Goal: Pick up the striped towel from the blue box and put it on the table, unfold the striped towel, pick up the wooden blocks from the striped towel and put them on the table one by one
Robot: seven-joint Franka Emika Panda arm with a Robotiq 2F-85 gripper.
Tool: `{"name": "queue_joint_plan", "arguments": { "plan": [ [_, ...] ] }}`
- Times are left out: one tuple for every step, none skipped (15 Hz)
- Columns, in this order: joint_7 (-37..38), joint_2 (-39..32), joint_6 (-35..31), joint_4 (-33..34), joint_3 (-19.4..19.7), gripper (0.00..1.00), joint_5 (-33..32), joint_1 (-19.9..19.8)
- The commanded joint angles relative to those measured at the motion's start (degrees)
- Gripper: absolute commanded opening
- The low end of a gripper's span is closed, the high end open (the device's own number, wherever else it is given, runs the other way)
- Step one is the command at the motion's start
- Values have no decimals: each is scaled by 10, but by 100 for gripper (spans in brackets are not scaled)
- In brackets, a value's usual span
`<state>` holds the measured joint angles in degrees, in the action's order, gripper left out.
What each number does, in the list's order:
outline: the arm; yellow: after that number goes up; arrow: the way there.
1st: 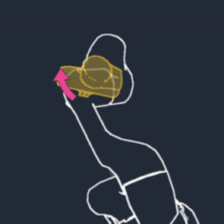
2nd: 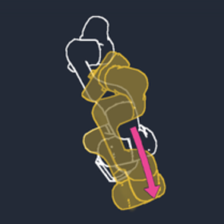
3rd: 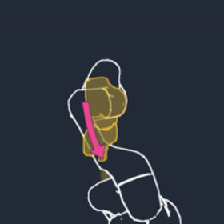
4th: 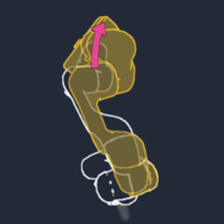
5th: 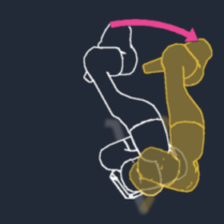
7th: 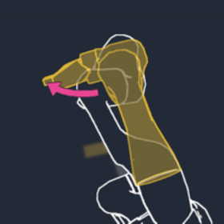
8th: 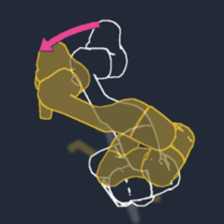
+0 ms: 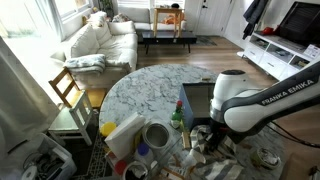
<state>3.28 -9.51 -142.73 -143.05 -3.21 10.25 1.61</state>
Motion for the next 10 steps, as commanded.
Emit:
{"name": "queue_joint_plan", "arguments": {
  "plan": [
    [-43, 39, 46, -6, -3, 5, 43, -14],
    [-61, 51, 73, -2, -2, 5, 52, -17],
    [-84, 61, 106, 4, -1, 5, 63, -20],
    [-100, 70, 142, 10, 2, 5, 62, -21],
    [-111, 77, 179, 18, 7, 5, 55, -21],
    [-124, 83, 217, 26, 11, 5, 41, -22],
    [-131, 88, 251, 32, 14, 5, 25, -21],
    [-146, 94, 290, 41, 18, 5, 10, -22],
    [-153, 100, 322, 47, 22, 5, -11, -23],
    [-164, 104, 356, 54, 25, 5, -30, -24]
  ]
}}
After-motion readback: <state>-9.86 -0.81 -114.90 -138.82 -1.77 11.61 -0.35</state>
